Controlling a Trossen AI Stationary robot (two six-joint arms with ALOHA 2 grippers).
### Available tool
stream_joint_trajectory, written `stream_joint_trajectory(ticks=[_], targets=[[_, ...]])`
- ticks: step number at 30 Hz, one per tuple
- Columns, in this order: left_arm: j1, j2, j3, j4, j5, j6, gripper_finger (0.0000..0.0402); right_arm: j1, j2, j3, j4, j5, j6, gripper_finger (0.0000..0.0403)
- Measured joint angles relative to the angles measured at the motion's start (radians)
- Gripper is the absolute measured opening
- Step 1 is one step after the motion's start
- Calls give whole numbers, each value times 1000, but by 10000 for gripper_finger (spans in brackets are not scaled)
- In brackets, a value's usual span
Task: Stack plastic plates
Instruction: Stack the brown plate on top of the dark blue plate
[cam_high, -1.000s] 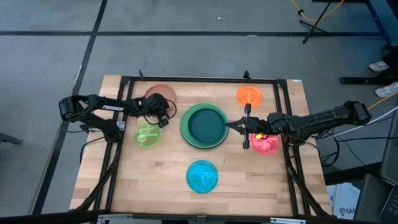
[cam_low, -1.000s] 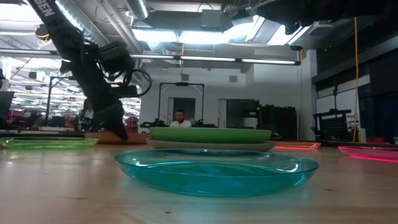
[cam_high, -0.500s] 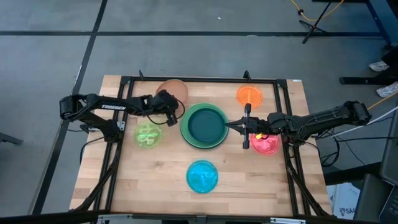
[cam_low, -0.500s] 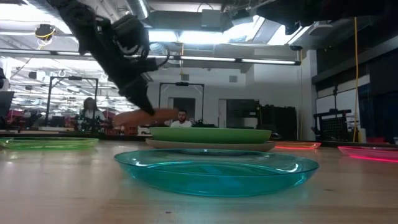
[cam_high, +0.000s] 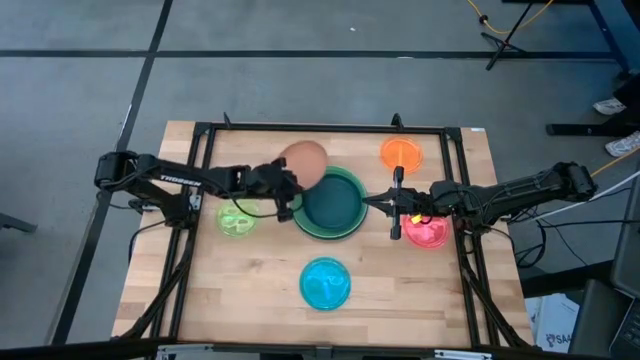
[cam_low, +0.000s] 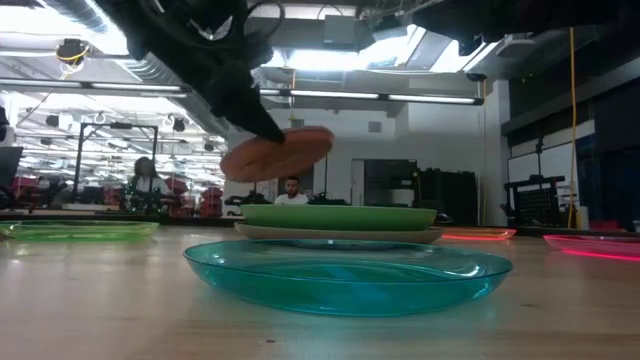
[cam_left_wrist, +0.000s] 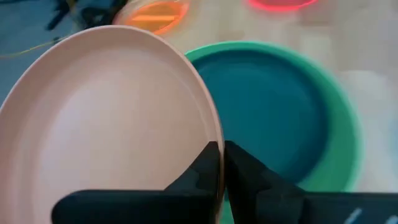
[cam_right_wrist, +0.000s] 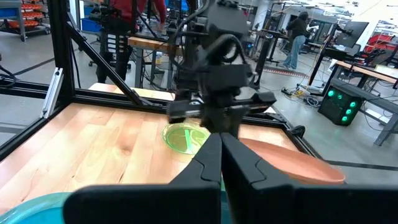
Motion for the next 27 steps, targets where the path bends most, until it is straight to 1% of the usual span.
stream_joint_trajectory(ticks=[3,10,19,27], targets=[[-42,7,0,34,34,-6,14,0,0,0,0,0,0,3],[-111,60,0,165,39,-19,14,0,0,0,4,13,0,3],[-125,179,0,322,44,-20,14,0,0,0,4,16,0,3],[-131,282,0,421,99,-45,14,0,0,0,2,15,0,3]])
